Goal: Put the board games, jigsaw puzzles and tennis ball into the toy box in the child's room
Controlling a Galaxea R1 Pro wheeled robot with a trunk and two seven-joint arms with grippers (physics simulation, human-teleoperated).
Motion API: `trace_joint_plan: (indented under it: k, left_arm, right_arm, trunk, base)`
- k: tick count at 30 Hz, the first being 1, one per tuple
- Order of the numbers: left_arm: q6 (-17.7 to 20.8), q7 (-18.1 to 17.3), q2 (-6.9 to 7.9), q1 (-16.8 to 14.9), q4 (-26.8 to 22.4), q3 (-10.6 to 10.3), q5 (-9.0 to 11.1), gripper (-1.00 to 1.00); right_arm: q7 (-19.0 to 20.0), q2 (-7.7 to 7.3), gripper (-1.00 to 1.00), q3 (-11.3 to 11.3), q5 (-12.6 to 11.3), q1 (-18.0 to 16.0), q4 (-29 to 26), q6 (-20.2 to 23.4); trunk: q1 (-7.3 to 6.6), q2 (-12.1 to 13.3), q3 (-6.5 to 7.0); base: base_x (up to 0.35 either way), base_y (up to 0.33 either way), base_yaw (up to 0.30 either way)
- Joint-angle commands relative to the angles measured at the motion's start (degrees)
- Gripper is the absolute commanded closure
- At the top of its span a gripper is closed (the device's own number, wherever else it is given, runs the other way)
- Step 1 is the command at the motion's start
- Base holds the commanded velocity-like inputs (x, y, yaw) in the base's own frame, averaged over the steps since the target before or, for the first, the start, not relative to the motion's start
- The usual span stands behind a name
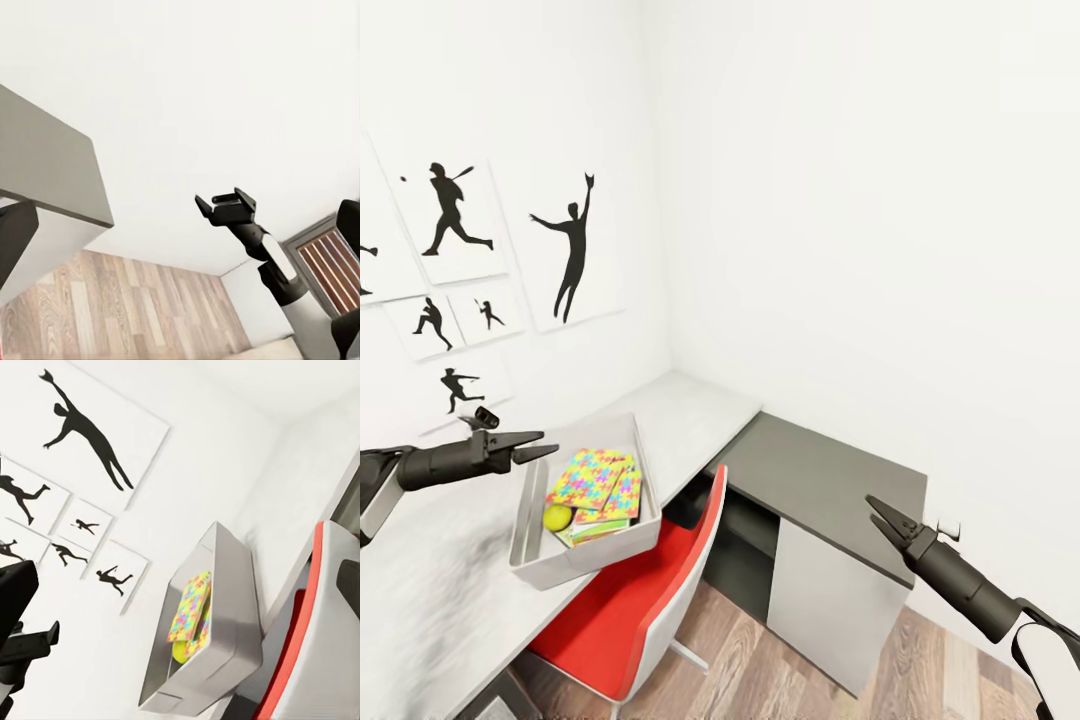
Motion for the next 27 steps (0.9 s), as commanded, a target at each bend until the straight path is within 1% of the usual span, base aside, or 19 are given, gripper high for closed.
trace_joint_plan:
  k: [1,21,23,27]
  left_arm:
    - [0.64,-0.21,0.06,-0.06,-0.06,-0.23,0.14,-1.00]
    - [0.75,-0.21,0.04,-0.06,-0.35,-0.29,0.14,-1.00]
    - [0.75,-0.21,0.08,-0.06,-0.37,-0.29,0.14,-1.00]
    - [0.75,-0.21,0.11,-0.06,-0.36,-0.29,0.14,-1.00]
  right_arm:
    - [0.06,0.00,-1.00,-0.07,-0.23,-0.06,0.00,0.41]
    - [0.50,0.00,-1.00,-0.08,-0.32,-0.06,-0.09,0.48]
    - [0.49,0.00,-1.00,-0.08,-0.33,-0.06,-0.09,0.49]
    - [0.50,0.00,-1.00,-0.08,-0.37,-0.06,-0.07,0.49]
  trunk:
    - [0.03,-0.12,-0.14]
    - [0.03,-0.12,-0.14]
    - [0.03,-0.12,-0.14]
    - [0.03,-0.12,-0.14]
  base:
    - [-0.067,0.000,0.000]
    - [-0.007,0.000,0.000]
    - [0.000,0.000,-0.089]
    - [0.000,0.000,-0.213]
